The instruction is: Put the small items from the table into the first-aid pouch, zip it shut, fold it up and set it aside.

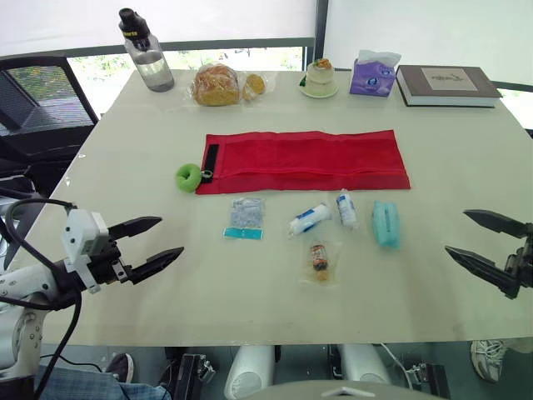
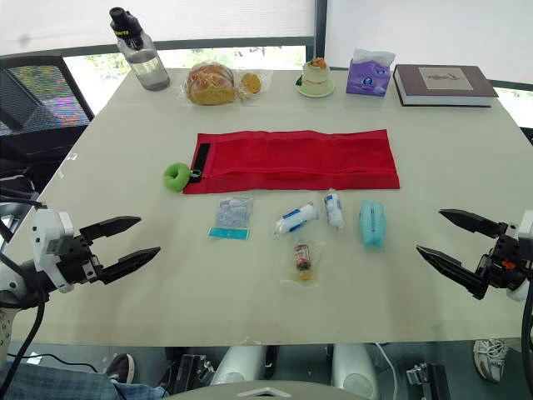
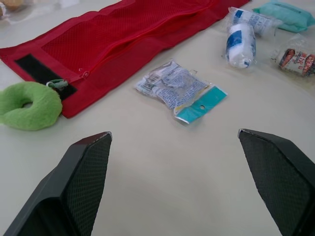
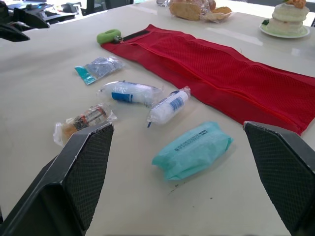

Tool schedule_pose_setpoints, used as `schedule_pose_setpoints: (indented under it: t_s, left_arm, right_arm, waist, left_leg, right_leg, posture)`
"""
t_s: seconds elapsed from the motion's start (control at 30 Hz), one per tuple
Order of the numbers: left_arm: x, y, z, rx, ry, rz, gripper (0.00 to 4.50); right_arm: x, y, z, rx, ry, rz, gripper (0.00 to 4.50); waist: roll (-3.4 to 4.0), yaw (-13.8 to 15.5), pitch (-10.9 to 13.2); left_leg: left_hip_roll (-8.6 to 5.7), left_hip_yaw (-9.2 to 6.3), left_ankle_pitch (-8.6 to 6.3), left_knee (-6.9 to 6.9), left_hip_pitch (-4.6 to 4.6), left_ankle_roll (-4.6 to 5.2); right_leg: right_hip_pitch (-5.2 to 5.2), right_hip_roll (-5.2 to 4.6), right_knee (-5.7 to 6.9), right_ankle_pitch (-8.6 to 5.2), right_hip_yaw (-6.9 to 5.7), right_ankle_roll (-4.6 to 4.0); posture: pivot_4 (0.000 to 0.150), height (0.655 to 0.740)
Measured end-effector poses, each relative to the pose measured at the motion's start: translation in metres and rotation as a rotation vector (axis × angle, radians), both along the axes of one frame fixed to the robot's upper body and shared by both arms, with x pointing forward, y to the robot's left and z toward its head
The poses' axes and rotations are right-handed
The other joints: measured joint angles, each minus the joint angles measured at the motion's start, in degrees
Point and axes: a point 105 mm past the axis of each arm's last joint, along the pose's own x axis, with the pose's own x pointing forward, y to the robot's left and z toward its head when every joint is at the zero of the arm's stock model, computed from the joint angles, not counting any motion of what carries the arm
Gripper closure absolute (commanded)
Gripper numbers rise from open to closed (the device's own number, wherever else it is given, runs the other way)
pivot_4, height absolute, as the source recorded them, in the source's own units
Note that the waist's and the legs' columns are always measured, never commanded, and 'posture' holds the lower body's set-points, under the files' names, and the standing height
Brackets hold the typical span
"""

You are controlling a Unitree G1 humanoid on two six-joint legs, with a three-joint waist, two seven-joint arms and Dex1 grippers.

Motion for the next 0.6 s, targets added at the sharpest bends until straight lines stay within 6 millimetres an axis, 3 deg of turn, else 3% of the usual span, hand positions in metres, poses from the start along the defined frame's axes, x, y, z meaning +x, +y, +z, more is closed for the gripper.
schedule_pose_setpoints:
  t_s: [0.27, 0.4, 0.6]
  left_arm:
    - [0.009, -0.002, -0.009, -0.027, 0.081, 0.051, 0.1]
    - [0.038, -0.026, -0.012, -0.119, 0.234, 0.104, 0.1]
    - [0.048, -0.053, -0.019, -0.176, 0.406, 0.102, 0.1]
  right_arm:
    - [-0.001, -0.001, -0.002, 0.005, -0.002, 0.023, 0.0]
    - [0.003, 0.027, 0.002, 0.053, -0.042, 0.123, 0.0]
    - [0.008, 0.051, 0.0, 0.029, -0.074, 0.134, 0.0]
  waist:
    - [0.0, 0.12, 0.0]
    - [0.0, 0.31, 0.0]
    - [0.0, 0.18, 0.01]
  left_leg:
    - [0.01, -0.03, 0.0, 0.06, 0.0, 0.0]
    - [0.06, -0.14, 0.0, 0.25, -0.02, 0.0]
    - [0.07, -0.11, 0.0, 0.31, -0.04, 0.0]
  right_leg:
    - [0.01, 0.06, 0.04, 0.01, -0.01, 0.02]
    - [0.09, 0.26, 0.07, 0.18, 0.01, 0.35]
    - [0.08, 0.39, 0.08, 0.21, 0.15, 0.37]
  posture:
    - [0.15, 0.74]
    - [0.15, 0.74]
    - [0.15, 0.74]
